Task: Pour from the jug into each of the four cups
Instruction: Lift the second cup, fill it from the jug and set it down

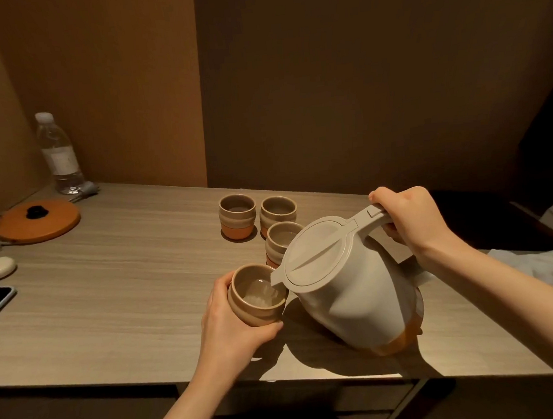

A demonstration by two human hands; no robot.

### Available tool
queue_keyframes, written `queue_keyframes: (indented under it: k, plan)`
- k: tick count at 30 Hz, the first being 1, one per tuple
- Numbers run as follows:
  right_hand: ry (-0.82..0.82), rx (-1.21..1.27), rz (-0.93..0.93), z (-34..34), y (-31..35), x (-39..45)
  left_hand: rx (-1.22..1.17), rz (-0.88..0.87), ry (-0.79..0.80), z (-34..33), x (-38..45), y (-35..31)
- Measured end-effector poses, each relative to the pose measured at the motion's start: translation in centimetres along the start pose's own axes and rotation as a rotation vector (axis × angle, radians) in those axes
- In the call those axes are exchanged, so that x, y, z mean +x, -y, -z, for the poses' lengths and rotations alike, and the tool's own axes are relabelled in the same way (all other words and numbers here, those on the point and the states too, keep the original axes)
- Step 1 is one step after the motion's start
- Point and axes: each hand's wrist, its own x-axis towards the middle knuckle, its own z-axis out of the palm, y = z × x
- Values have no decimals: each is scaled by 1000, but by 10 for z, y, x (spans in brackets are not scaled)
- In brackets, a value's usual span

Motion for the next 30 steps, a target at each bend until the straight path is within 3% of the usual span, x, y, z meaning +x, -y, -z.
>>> queue_keyframes:
  k: [30]
  plan:
    - [-113, 140, -83, 27, -27, -8, -64, 0, 15, -13, 3, -21]
